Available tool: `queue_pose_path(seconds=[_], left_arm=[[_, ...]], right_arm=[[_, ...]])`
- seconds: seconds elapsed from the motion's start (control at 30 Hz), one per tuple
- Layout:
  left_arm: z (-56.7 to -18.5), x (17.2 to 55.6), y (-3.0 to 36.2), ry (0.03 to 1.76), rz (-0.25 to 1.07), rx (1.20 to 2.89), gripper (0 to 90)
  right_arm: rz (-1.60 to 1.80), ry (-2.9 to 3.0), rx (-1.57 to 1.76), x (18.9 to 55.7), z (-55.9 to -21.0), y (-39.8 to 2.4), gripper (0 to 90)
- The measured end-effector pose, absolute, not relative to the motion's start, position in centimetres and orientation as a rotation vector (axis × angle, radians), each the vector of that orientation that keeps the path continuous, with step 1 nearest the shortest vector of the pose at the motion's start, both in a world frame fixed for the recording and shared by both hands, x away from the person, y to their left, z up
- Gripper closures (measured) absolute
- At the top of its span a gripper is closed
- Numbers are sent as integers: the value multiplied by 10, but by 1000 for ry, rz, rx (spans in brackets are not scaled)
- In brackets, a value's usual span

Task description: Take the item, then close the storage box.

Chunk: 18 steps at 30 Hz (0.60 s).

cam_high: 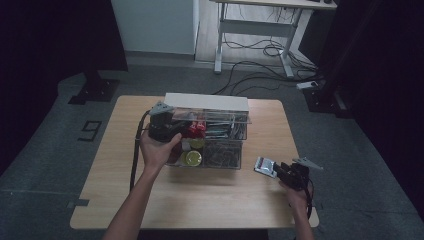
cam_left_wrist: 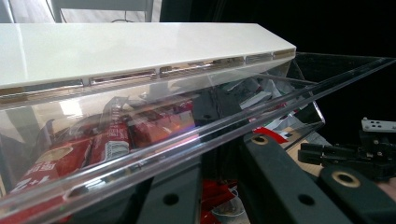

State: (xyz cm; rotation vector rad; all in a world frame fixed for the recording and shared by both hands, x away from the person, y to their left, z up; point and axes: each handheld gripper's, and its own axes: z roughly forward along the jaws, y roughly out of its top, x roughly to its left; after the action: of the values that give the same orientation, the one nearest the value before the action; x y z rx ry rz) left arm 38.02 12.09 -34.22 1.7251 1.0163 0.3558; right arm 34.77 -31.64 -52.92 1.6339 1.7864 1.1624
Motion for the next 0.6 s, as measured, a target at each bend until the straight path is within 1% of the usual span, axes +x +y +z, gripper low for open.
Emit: queue_pose_path(seconds=[0.6], left_arm=[[-346,375,121,1013,342,1732,879]], right_arm=[[1208,1779,1614,343,-525,-314,597]])
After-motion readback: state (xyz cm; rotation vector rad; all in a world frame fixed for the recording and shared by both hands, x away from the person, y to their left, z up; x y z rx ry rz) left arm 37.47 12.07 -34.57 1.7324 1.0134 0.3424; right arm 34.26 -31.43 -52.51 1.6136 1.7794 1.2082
